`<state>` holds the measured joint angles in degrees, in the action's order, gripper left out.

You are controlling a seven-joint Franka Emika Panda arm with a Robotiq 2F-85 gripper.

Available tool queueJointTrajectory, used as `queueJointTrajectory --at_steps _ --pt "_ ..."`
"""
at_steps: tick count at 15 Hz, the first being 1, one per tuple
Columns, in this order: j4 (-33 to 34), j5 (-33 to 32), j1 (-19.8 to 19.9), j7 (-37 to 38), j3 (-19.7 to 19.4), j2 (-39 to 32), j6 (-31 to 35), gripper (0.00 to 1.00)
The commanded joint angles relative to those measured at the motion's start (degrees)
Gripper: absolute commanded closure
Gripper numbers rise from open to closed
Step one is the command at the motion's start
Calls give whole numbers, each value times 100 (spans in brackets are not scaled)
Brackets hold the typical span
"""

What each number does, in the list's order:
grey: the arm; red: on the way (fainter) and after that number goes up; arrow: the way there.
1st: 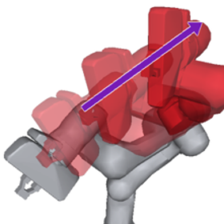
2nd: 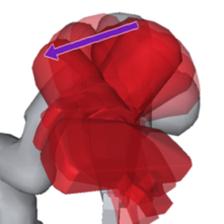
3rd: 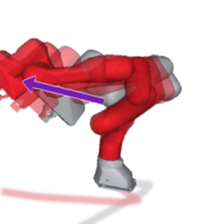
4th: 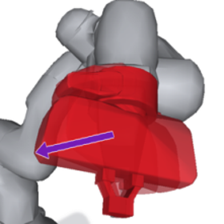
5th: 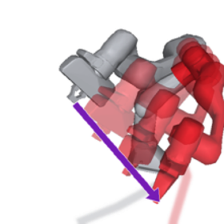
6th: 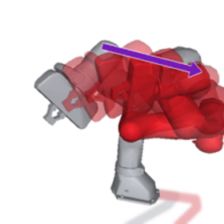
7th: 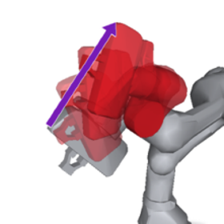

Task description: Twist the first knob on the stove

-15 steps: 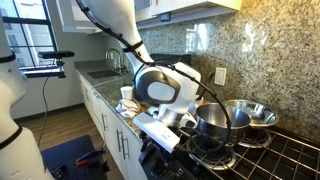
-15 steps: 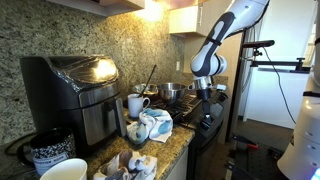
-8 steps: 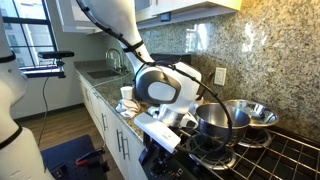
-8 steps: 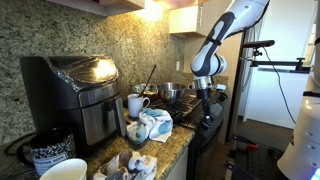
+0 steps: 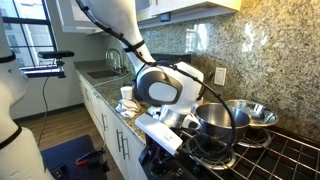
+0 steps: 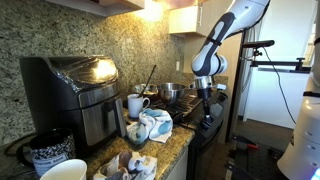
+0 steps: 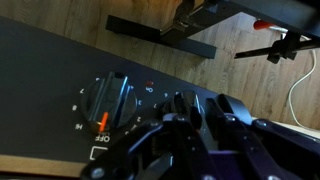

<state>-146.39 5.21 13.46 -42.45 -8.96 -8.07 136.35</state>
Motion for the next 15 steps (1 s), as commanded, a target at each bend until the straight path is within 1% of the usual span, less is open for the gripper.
queueJointTrajectory --at_steps 1,5,6,7,8,15 --pt "-67 -39 -57 104 66 86 -105 40" --pt "-82 -58 -88 139 91 74 -61 12" --pt "-83 -54 -84 134 93 77 -68 3" --pt "-86 -61 -80 132 87 85 -65 0" --pt "-91 -64 -78 135 84 90 -60 0" --pt "-99 -26 -64 100 85 48 -52 0"
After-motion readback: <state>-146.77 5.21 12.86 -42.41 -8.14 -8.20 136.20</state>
